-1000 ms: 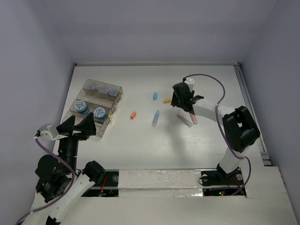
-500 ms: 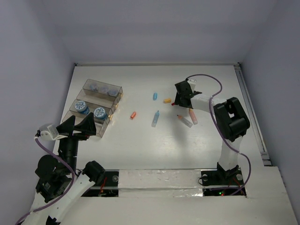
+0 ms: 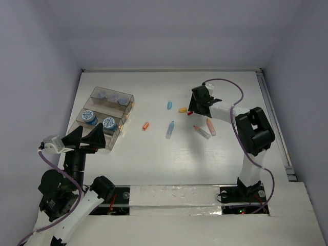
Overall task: Sort the stationery into containers
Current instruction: Pick up the pen from the center of the board.
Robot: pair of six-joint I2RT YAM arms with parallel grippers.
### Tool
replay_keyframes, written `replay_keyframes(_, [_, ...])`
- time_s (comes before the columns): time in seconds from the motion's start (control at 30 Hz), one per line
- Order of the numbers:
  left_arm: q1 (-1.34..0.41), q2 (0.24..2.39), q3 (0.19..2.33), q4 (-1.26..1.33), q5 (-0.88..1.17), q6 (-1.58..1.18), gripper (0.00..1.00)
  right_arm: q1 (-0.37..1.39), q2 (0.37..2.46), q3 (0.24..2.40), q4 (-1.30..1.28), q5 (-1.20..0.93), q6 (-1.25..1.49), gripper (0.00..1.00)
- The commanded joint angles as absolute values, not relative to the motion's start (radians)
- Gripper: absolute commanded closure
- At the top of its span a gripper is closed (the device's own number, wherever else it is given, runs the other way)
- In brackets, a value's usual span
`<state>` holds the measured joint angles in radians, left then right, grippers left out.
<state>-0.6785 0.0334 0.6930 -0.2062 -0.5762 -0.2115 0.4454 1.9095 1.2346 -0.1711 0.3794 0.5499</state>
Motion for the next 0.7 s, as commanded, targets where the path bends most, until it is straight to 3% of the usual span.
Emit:
replay_keyframes(0.0, [-0.672,0.040,0.689,-0.155,-0.563,-0.201,0.01,0.434,1.965,1.314,-0.149,0.368,0.554,0.31])
replay_keyframes(0.13, [-0.672,0.038,0.689,-0.156,-0.566,-0.201,0.01,0.434,2.035,1.388,-0.228,0.399,0.552,0.34])
replay_keyframes(0.47, [-0.672,0.035,0.689,-0.153,-0.563,-0.201,0.01,0.434,2.052,1.420,-0.293,0.411,0.520,0.73])
replay_keyframes(0.57, [-0.672,0.031,0.689,-0.153,-0.565,-0.202,0.01,0.434,2.066,1.442,-0.319,0.403,0.506,0.72])
replay_keyframes(0.67, [-0.672,0.034,0.690,-0.158,-0.565,-0.202,0.01,0.434,2.085,1.457,-0.334,0.405,0.499,0.58])
